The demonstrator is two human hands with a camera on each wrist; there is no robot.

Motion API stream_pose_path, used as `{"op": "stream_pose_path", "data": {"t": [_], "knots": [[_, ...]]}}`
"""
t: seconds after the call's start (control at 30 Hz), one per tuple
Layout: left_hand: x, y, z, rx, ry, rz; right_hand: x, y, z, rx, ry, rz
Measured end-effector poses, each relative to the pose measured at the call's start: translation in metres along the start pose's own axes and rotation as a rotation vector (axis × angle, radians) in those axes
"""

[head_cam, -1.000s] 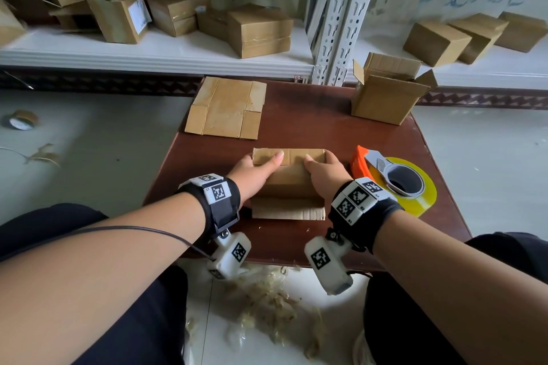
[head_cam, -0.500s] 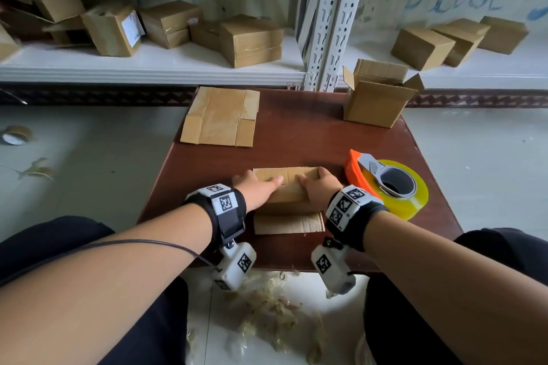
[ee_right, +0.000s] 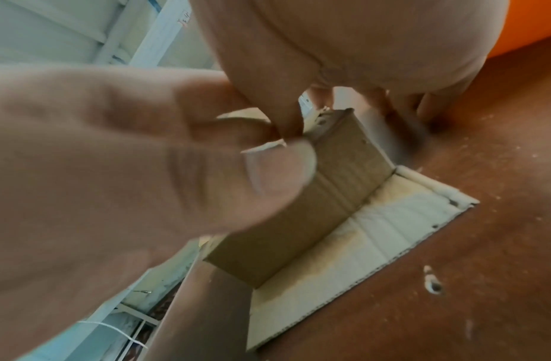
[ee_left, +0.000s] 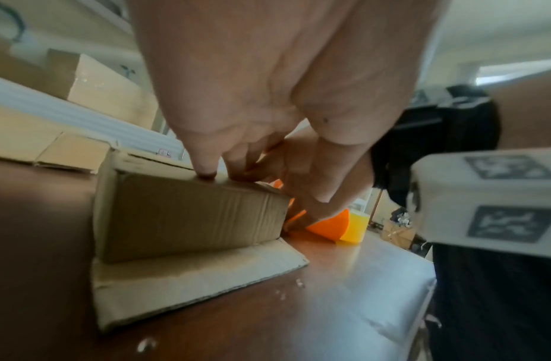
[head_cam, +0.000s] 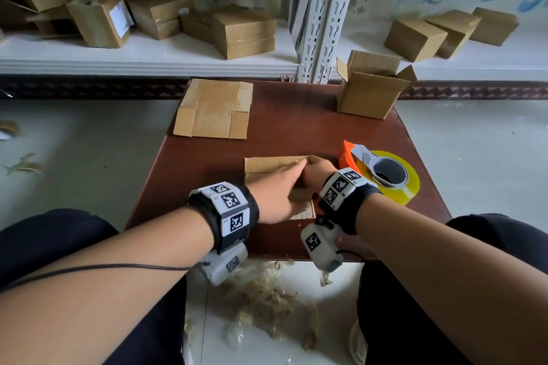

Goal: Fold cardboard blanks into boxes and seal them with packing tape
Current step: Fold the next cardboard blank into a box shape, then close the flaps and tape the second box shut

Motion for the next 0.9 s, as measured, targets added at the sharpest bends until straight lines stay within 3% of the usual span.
{"op": "stream_pose_path", "data": {"t": [0.13,0.3,0.37,0.47,0.63,0.8,0.9], "knots": [[0.005,-0.011,0.004,-0.066,-0.004,0.003,0.007,-0.003,0.004,0.021,0.113,-0.007],[0.013,-0.017,0.010,-0.103,-0.081,-0.029,0.004,0.008,0.031,-0.415,0.205,-0.205],[0.016,-0.019,0.011,-0.116,-0.148,-0.039,-0.006,0.013,0.044,-0.473,0.236,-0.258],[0.015,-0.021,0.011,-0.098,-0.151,-0.036,-0.026,0.016,0.054,-0.399,0.330,-0.313],[0.009,-0.022,0.008,-0.110,-0.134,-0.015,-0.044,0.025,0.056,-0.360,0.471,-0.137],[0.001,-0.027,0.009,-0.105,-0.113,-0.029,-0.029,0.035,0.053,-0.129,0.578,-0.056],[0.002,-0.029,0.008,-0.081,-0.143,-0.043,-0.014,0.036,0.058,-0.104,0.628,0.017]]}}
Point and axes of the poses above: each hand's wrist, its own y-axis away from the middle knuckle, its own z-axis out of the back of the hand, x = y × z, the point moved 3 cm from there along -y, towards the middle knuckle, and after that the axes turned 13 degrees about z, right-handed, at the moved point
